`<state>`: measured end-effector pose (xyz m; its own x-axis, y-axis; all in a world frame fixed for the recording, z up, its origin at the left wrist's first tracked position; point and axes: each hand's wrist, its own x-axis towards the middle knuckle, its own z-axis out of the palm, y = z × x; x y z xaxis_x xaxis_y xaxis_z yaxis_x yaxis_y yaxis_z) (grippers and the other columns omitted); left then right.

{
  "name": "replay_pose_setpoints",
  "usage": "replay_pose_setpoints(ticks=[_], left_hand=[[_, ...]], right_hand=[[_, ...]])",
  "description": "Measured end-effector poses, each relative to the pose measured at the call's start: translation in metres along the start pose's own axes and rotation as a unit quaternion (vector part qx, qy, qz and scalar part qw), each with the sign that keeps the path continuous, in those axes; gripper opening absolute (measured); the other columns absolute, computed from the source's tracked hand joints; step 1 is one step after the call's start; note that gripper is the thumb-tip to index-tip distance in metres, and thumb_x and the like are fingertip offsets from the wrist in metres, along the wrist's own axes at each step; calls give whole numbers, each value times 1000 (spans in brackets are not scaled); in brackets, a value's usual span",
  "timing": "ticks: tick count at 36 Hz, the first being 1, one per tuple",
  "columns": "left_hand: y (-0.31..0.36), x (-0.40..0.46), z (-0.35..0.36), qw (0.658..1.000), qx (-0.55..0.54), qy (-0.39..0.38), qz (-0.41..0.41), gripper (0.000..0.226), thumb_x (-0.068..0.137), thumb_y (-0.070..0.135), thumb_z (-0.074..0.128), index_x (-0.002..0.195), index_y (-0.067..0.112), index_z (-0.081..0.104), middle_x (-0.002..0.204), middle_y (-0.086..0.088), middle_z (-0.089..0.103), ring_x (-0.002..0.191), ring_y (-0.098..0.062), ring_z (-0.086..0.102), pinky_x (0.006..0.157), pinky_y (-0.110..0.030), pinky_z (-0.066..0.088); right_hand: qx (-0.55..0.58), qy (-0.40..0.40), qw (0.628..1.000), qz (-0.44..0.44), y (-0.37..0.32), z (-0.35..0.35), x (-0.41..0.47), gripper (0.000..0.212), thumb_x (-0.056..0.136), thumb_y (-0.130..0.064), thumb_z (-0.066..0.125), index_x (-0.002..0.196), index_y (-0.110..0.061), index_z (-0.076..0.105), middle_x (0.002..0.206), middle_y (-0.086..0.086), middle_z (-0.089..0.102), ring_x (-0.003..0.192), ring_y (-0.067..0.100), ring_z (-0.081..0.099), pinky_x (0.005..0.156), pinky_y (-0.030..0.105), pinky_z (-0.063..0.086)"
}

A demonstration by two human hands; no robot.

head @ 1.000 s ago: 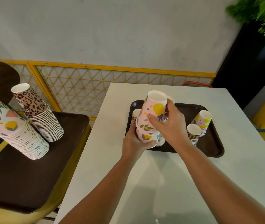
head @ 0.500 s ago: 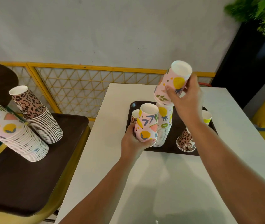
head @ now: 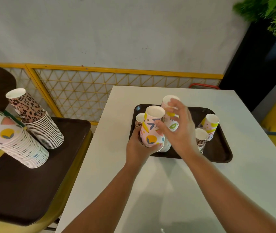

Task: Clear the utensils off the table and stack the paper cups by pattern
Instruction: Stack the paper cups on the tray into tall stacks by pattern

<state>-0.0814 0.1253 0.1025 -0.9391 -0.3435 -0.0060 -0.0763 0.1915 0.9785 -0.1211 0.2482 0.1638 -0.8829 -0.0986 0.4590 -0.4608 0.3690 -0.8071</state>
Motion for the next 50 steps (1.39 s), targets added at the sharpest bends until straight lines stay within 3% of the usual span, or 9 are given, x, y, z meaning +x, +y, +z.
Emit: replay_pose_setpoints(ticks=[4,9,12,17,26,31,36,45,50], left_hand=[[1,-1,2,1000,-11,-8,20,70,52,22,90,113,27,56,109,10,68,100,-7,65,84,-23,53],[2,-2,3,1000,7,-28,11,79,52,35,87,123,25,53,115,11,66,104,-5,64,85,-23,54],[3,-2,2,997,8,-72,20,70,71,8,82,130,21,47,112,14,63,99,-5,63,73,-11,50],[6,-4,6,995,83,-46,31,84,57,29,90,130,28,48,117,21,60,105,6,56,91,-11,47],[1,-10,-1,998,40,-40,4,93,36,48,78,122,24,55,107,14,68,97,-2,64,84,-27,55],[1,-12,-3,999,48,-24,1,74,45,35,85,111,30,54,98,19,65,93,-2,64,83,-27,54],[3,-10,-7,998,68,-1,17,77,56,21,91,123,21,51,107,13,63,100,-9,62,81,-20,52],[10,-10,-8,999,50,14,9,74,56,17,90,119,24,52,106,13,64,97,-6,63,71,-7,49],[24,-11,-6,999,35,35,18,65,58,18,89,109,31,51,93,23,61,85,8,59,64,-1,45]], right_hand=[[-1,-73,996,47,4,10,-13,74,72,-30,77,135,-24,40,115,-17,55,100,-7,54,77,0,40],[-15,-60,996,59,4,9,-13,68,71,-28,78,131,-19,46,107,-15,58,96,1,56,81,15,47],[-21,-51,997,61,3,7,-10,59,72,-26,77,124,-16,51,108,-6,64,94,6,59,83,24,51],[-23,-46,997,59,3,5,-7,57,73,-26,76,124,-17,51,100,-14,59,88,2,56,75,12,46],[16,20,999,21,-23,-11,15,34,75,-23,75,100,-26,51,86,-25,59,77,-12,59,64,7,47],[79,97,992,-13,-48,-27,45,42,70,-37,71,104,-18,54,96,-7,66,85,5,64,73,18,51],[47,129,990,-35,-46,-34,69,43,72,-36,70,105,-14,55,96,-8,65,85,8,63,72,17,51],[-39,46,997,43,-1,-18,61,49,72,-31,76,112,-16,54,100,-8,61,94,11,60,78,19,49],[-10,66,997,36,-1,-23,39,80,72,-36,78,139,-19,38,135,-4,52,123,7,48,98,23,40]])
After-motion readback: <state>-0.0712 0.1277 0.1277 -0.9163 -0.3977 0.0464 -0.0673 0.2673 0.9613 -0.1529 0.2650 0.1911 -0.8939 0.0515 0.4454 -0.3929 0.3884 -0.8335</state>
